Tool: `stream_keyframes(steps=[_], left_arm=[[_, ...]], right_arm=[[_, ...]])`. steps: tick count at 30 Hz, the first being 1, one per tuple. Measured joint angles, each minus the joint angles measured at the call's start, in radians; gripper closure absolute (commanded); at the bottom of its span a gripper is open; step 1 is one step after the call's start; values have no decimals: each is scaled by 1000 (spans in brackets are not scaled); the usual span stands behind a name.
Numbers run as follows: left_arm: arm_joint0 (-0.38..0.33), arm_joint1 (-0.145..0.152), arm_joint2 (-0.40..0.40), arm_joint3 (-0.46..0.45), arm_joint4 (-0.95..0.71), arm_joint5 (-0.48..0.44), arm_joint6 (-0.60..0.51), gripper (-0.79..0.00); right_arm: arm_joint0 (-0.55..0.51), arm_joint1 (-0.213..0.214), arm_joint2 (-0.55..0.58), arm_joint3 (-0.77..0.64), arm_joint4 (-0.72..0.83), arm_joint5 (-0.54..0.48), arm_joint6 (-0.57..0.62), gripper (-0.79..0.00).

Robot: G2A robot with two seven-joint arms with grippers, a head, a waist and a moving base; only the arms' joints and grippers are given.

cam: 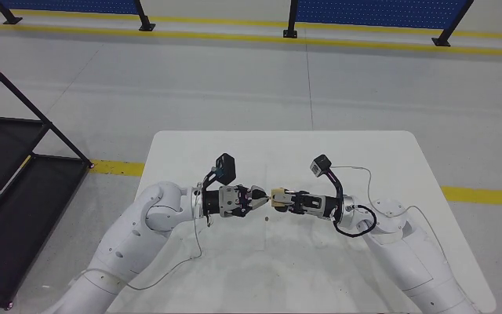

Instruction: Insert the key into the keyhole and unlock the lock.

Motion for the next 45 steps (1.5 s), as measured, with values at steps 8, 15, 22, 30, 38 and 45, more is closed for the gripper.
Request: stream_keyframes(steps=[8, 15, 22, 30, 38, 45], left_arm=[[6, 0, -3, -7, 50, -3, 31, 0], [9, -1, -4, -10, 97, -7, 62, 0], [19, -3, -9, -21, 163, -7, 119, 0], [27, -4, -11, -26, 214, -14, 164, 0], [30, -4, -12, -28, 239, -15, 184, 0], [34, -5, -11, -34, 268, -8, 196, 0]], right_arm=[[0, 0, 0, 0, 0, 0, 0, 0], [0, 0, 0, 0, 0, 0, 0, 0], [0, 0, 0, 0, 0, 0, 0, 0], [0, 0, 0, 0, 0, 0, 0, 0], [0, 0, 0, 0, 0, 0, 0, 0], [0, 0, 0, 0, 0, 0, 0, 0]])
